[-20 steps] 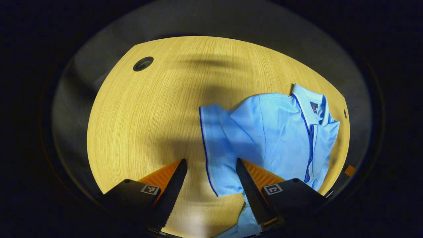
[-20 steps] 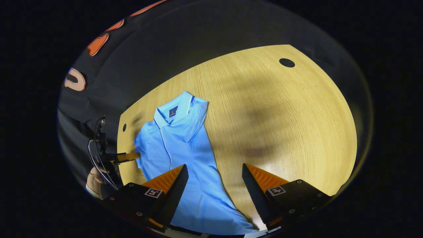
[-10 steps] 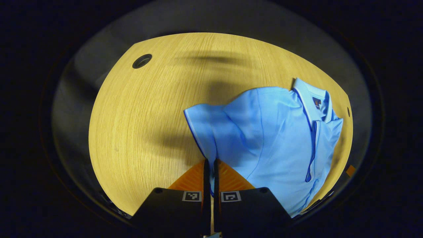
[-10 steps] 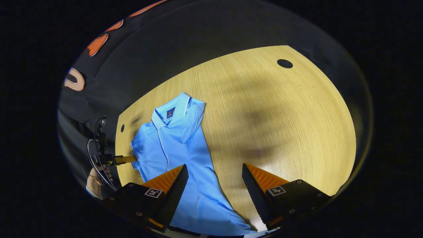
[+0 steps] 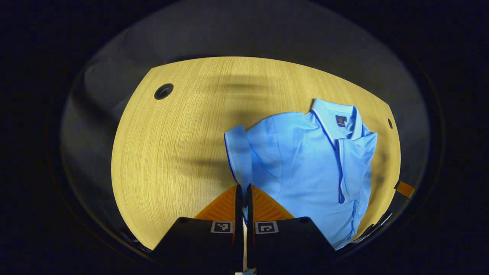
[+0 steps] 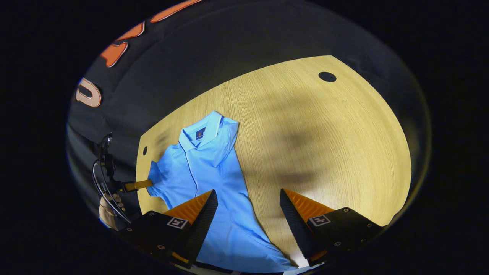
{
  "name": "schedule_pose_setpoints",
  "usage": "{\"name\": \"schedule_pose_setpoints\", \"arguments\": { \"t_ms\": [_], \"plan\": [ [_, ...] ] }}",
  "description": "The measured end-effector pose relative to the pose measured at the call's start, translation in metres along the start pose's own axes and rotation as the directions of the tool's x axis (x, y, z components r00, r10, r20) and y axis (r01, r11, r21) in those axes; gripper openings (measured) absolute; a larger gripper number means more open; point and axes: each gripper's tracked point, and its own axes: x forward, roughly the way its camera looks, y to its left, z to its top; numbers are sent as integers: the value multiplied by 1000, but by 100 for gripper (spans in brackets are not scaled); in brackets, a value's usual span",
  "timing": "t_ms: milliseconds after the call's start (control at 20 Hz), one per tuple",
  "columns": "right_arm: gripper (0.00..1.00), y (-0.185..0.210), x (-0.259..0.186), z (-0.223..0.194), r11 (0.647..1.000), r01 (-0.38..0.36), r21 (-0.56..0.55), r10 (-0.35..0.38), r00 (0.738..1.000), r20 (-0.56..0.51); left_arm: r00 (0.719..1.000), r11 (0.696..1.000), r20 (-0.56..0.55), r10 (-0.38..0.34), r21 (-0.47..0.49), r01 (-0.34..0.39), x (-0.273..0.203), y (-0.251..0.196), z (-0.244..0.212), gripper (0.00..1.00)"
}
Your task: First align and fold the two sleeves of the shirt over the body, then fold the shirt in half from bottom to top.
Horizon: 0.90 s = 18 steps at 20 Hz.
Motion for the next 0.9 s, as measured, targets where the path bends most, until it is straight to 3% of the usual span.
{"name": "schedule_pose_setpoints", "arguments": {
  "t_ms": [350,900],
  "plan": [
    [99,-27,-12,-14,999,5,37,-5,1000,9,995,990,40,-87,117,82,-39,-78,17,7],
    [99,-113,-41,-40,989,61,131,-64,998,20,983,955,-18,-182,236,181,-21,-215,1,8]
  ]
}}
